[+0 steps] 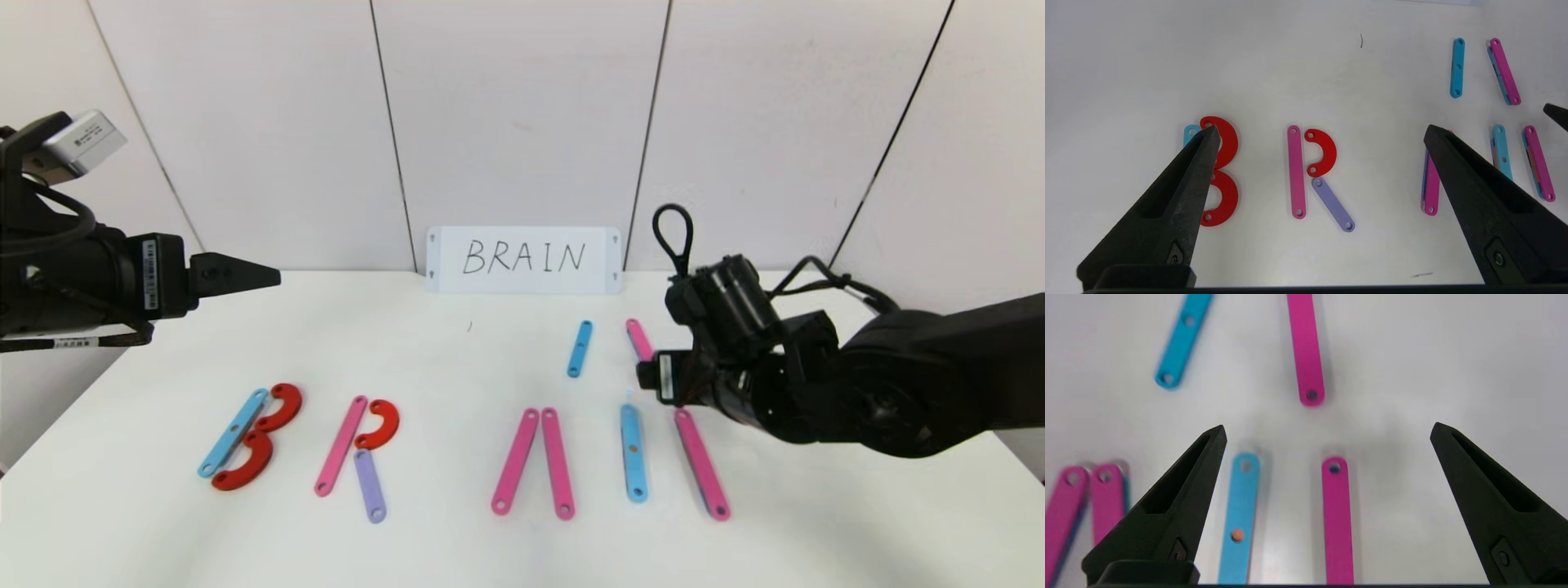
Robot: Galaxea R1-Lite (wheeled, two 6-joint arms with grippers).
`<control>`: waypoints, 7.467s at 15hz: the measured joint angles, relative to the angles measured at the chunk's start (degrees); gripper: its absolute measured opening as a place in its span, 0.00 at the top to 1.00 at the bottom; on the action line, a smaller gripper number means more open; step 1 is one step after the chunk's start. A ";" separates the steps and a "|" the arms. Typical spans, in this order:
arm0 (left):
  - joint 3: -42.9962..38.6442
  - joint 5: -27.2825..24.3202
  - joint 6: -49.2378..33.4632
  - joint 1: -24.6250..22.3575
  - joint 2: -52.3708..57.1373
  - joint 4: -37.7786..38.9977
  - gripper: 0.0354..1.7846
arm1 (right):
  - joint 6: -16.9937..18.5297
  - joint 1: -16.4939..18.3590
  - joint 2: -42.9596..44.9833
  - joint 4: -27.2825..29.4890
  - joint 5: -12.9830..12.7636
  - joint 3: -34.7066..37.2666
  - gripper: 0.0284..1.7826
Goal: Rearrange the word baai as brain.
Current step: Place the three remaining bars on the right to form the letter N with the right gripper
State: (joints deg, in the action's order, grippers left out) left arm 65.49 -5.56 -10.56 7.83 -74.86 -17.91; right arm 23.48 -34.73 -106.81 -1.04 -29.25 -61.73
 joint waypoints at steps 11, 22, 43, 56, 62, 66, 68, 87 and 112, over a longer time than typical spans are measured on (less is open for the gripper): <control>0.00 0.05 0.09 -0.34 -0.41 0.09 0.02 | -3.75 0.22 -18.02 1.34 1.19 -25.78 0.02; 0.00 0.00 0.09 -0.34 -0.49 0.05 0.02 | -2.32 -2.94 -27.86 1.33 1.41 -33.30 0.02; 0.00 -0.02 0.11 -0.33 -0.49 0.00 0.02 | 0.39 -0.94 -31.20 1.39 1.02 -34.27 0.03; 0.00 0.00 0.11 -0.34 -0.49 0.07 0.02 | 0.46 -0.49 -31.42 1.39 0.91 -34.40 0.86; 0.00 0.00 0.09 -0.37 -0.49 0.07 0.02 | 0.11 0.78 -30.78 1.50 0.59 -34.43 0.86; 0.00 0.00 0.15 -0.37 -0.50 0.02 0.02 | -1.95 2.86 -26.23 5.66 0.33 -35.84 0.86; 0.00 -0.06 0.34 -0.37 -0.50 0.00 0.02 | -2.47 3.97 -22.54 10.35 0.30 -37.55 0.86; -0.24 -0.04 0.45 -0.17 -0.50 -0.24 0.02 | -14.25 3.45 20.82 2.22 19.97 18.88 0.86; -0.79 -0.04 1.30 -0.15 -1.05 0.09 0.02 | -37.95 19.32 11.50 -14.69 35.77 29.76 0.86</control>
State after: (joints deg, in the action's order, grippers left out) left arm 64.70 -5.60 -9.25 7.68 -75.91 -17.82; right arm -14.47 -15.41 -95.32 -15.73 6.52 -31.98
